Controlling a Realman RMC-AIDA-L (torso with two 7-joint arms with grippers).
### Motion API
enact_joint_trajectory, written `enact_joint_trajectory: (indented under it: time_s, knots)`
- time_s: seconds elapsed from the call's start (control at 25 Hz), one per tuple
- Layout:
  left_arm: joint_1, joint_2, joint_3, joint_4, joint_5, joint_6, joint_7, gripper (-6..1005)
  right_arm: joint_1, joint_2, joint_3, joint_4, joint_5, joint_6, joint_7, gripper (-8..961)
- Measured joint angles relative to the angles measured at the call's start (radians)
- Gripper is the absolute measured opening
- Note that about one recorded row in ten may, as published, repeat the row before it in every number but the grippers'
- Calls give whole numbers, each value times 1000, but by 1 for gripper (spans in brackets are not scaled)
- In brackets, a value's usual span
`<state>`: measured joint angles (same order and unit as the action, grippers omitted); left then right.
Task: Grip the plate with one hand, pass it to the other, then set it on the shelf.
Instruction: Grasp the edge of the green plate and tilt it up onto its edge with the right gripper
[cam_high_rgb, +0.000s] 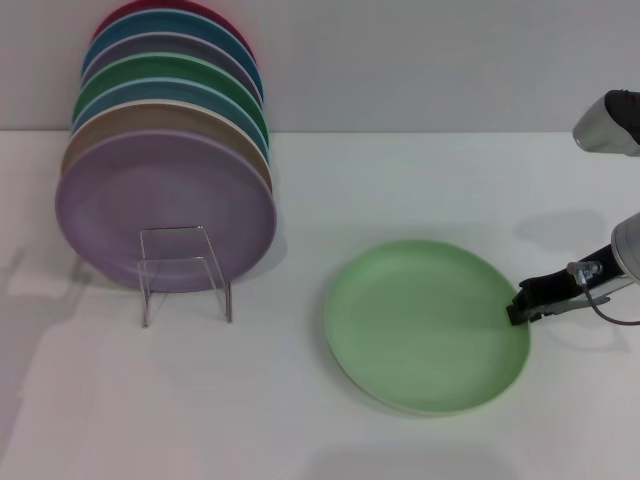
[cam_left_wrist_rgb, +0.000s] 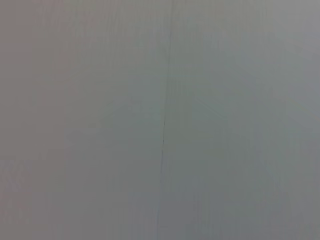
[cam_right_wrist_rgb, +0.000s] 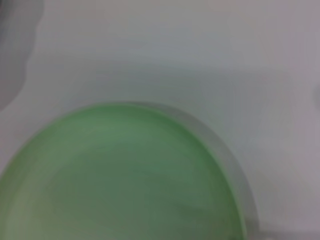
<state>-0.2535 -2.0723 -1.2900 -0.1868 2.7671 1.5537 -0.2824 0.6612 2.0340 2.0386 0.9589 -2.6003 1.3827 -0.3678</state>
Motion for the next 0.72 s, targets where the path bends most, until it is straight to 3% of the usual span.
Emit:
enact_joint_trajectory:
  time_s: [0.2, 0.56, 0.72]
  knots:
    - [0, 0, -2, 0, 0, 0, -1, 803, 0, 0, 0, -1, 2, -5, -10, 112]
    - [7, 0, -2, -5, 0, 3, -1, 803, -3, 0, 0, 3, 2, -12, -17, 25]
    - [9, 0, -2, -6, 0, 4, -2, 803, -40, 19, 0, 93, 6, -22, -35, 17]
